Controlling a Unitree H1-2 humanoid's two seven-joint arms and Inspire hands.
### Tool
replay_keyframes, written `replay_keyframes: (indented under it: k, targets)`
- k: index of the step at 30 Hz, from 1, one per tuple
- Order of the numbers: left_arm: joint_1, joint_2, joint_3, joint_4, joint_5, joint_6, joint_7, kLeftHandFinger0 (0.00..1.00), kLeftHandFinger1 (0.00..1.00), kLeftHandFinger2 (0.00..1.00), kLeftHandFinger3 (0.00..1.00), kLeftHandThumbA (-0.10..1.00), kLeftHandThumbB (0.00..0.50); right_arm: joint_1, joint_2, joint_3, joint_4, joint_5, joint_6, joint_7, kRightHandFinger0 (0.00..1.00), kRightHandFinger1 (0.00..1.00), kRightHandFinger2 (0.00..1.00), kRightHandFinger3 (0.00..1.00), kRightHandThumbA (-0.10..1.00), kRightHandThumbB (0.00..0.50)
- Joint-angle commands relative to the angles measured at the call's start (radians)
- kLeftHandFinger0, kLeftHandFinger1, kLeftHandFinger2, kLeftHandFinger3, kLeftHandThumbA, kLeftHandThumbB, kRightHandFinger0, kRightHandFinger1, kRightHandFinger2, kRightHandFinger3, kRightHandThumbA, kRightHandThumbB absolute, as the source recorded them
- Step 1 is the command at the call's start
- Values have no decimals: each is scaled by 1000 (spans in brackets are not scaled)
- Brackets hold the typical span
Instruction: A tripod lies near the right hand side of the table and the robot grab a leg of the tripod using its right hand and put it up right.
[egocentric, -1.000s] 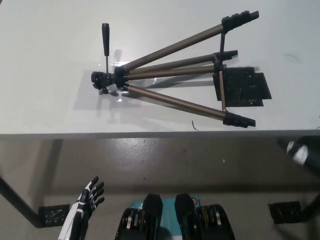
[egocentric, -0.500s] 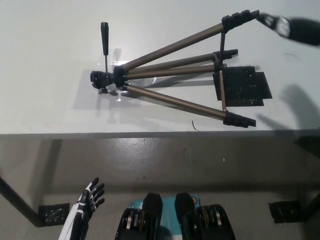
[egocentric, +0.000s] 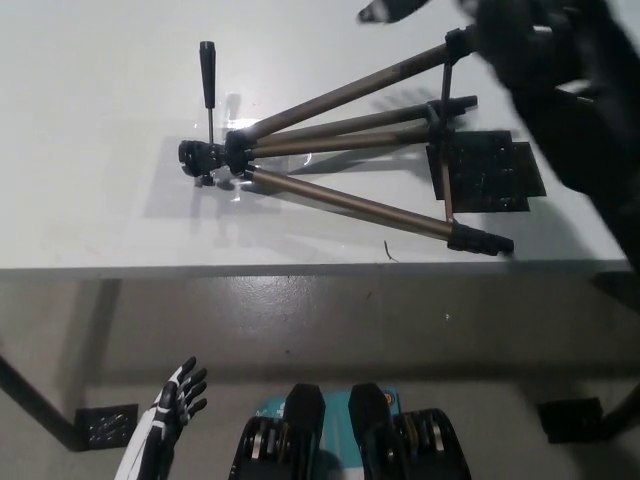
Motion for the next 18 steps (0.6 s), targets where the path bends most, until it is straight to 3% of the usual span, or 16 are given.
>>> replay_keyframes:
  k: [1,5,10,13,18]
  targets:
    - [-11,29,-10,-41,24,-64,-21,1000,1000,1000,1000,1000,240,-157,98,122,132,-150,41,46,1000,1000,1000,1000,1000,500]
    - [-4,35,-10,-61,35,-55,-14,1000,1000,1000,1000,1000,206,-165,148,209,217,-167,59,100,1000,1000,1000,1000,1000,500]
    - [-16,43,-11,-57,19,-53,-26,1000,1000,1000,1000,1000,185,-147,158,198,275,-126,87,138,1000,1000,1000,1000,1000,500]
    - [-19,45,-13,-53,7,-54,-34,1000,1000,1000,1000,1000,217,-132,153,201,308,-133,87,132,1000,1000,1000,1000,1000,500]
    - [-19,42,-8,-60,10,-48,-32,1000,1000,1000,1000,1000,219,-111,144,234,425,-163,85,121,1000,1000,1000,1000,1000,500]
